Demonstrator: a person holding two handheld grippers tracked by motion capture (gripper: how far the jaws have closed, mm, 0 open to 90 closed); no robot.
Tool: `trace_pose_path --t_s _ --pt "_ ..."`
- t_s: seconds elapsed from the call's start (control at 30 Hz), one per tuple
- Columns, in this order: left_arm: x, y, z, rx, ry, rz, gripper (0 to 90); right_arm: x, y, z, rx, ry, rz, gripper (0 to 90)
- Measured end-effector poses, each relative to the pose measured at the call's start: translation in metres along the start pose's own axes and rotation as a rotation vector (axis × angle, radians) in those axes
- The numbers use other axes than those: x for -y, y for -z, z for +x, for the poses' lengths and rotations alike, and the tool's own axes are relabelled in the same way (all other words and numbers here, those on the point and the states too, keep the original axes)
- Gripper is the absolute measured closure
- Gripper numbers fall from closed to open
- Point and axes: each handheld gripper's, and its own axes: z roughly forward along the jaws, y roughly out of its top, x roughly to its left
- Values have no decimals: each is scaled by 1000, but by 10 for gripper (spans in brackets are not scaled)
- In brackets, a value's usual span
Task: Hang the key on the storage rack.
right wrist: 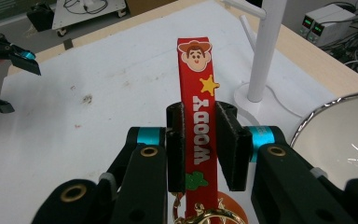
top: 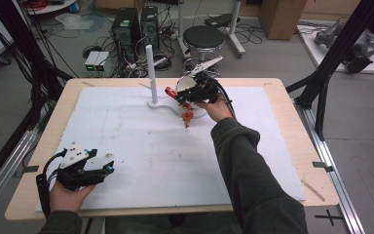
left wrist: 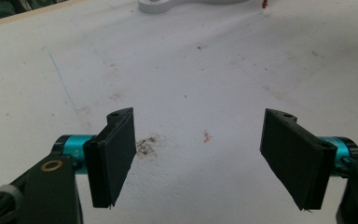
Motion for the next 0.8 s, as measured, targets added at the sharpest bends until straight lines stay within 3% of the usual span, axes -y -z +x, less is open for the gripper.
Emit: trace_pose_path --t_s 0.8 --pt "-1 1 0 1 -4 -3 270 -30 -28 4 -5 2 6 752"
